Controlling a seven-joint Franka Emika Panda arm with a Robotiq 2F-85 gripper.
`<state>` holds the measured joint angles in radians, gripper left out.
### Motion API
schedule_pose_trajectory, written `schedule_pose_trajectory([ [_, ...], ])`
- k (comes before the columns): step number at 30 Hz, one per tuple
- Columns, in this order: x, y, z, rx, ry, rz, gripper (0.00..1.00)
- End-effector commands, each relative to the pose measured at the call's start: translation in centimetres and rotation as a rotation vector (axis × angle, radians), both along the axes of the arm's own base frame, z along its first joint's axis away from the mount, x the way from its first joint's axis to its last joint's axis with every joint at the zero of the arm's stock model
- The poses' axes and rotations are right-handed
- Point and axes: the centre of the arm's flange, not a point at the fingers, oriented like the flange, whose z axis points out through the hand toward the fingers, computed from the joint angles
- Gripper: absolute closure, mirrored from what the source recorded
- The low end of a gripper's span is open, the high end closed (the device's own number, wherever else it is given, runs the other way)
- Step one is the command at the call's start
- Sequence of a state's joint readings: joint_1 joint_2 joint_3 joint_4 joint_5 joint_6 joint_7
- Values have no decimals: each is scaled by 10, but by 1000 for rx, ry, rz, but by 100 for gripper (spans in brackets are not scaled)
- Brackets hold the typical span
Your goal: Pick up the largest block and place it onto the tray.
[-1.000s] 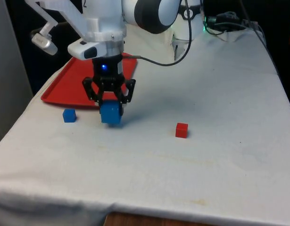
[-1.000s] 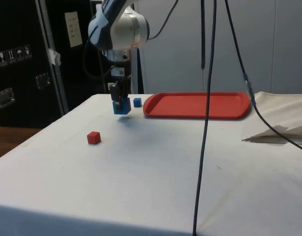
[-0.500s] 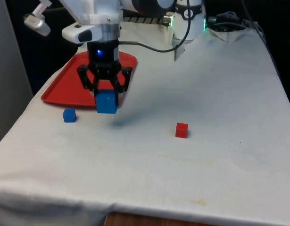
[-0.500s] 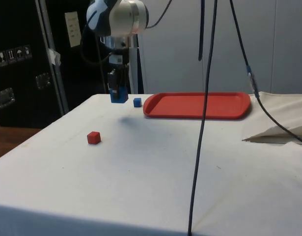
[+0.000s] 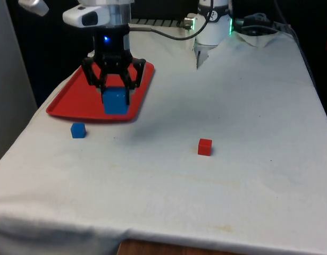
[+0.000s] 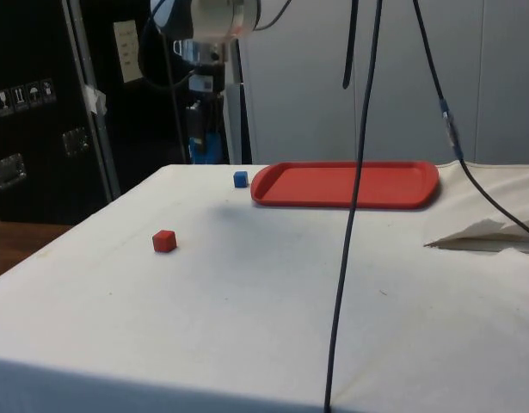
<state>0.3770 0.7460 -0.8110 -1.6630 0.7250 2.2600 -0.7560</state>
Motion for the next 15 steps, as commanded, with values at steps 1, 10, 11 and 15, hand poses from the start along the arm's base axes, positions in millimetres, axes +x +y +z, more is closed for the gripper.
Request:
schedule_pose_trajectory([
  [1, -2, -1, 3, -7, 6, 0, 99],
  [10, -6, -11, 12, -8, -4, 1, 99],
  [11, -10, -13, 16, -12, -2, 4, 99],
  [15, -15, -19, 20, -13, -5, 4, 99],
])
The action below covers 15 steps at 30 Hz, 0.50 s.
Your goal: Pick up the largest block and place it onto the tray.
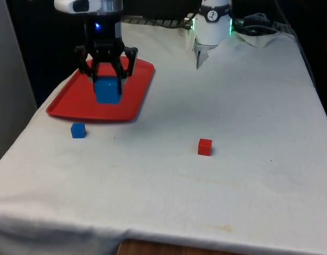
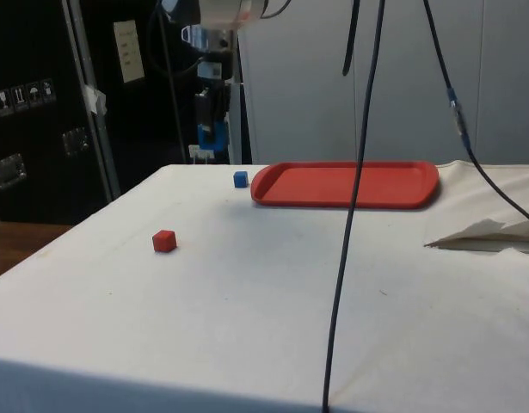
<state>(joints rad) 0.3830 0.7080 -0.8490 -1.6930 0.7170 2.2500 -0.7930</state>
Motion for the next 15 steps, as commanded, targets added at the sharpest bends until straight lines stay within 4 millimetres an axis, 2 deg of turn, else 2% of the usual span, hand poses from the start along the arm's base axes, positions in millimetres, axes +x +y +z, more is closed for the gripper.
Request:
schedule_pose_trajectory([
  [1, -4, -2, 4, -6, 2, 1, 99],
  [3, -3, -3, 2, 1, -2, -2, 99],
  [15, -22, -15, 21, -9, -3, -1, 99],
])
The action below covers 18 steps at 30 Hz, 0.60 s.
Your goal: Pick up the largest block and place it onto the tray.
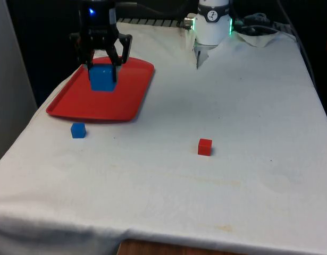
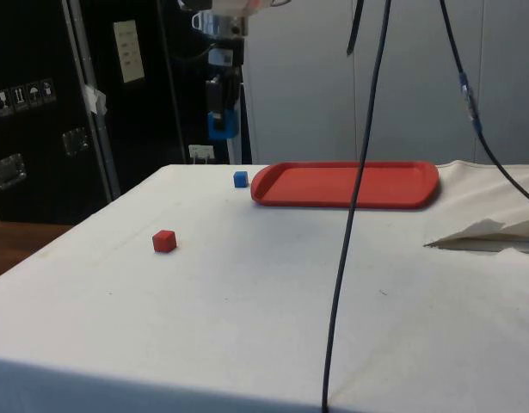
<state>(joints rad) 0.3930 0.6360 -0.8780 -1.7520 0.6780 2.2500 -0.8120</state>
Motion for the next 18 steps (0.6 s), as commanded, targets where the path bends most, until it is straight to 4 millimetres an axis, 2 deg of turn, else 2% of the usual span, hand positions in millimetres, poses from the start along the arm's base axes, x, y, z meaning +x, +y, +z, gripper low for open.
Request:
schedule_pose_trajectory([
  [1, -2, 0, 2, -9, 0, 3, 99],
  [8, -12, -7, 2, -5, 3, 4, 99],
  [18, -12, -10, 1, -1, 7, 2, 99],
])
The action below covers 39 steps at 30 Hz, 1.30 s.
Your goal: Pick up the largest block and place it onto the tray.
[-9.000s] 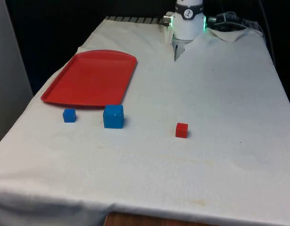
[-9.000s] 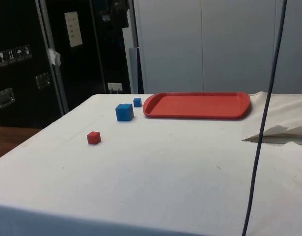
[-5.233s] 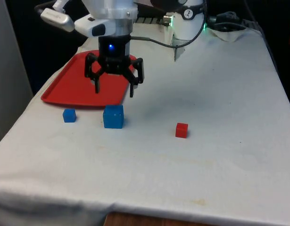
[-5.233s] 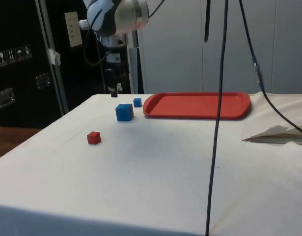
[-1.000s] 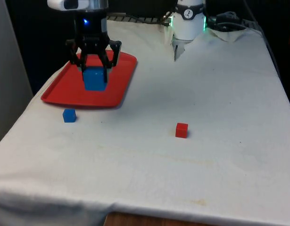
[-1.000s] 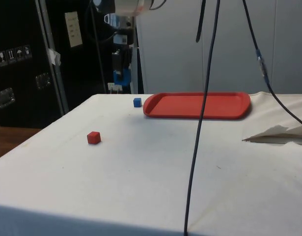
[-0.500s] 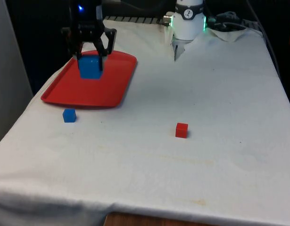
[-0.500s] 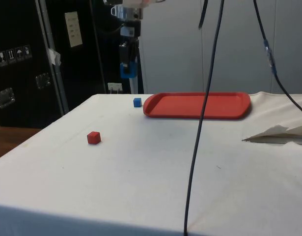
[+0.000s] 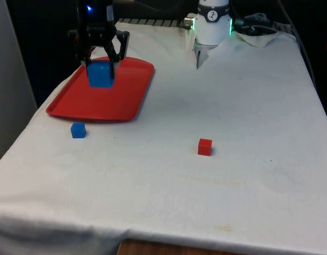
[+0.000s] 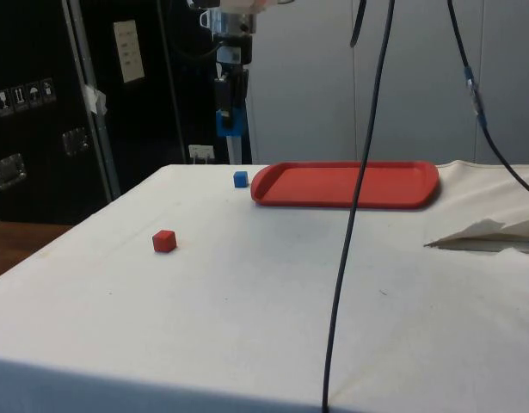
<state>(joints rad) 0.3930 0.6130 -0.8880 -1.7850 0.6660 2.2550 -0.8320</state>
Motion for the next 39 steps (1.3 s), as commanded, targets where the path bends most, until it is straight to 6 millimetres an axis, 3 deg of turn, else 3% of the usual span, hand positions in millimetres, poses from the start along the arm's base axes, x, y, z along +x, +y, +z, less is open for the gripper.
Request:
schedule_pose_trajectory([
  [1, 0, -2, 1, -1, -1, -1, 99],
  [6, -3, -5, 0, -2, 3, -5, 99],
  [39, -94, -70, -17, 18, 50, 23, 99],
])
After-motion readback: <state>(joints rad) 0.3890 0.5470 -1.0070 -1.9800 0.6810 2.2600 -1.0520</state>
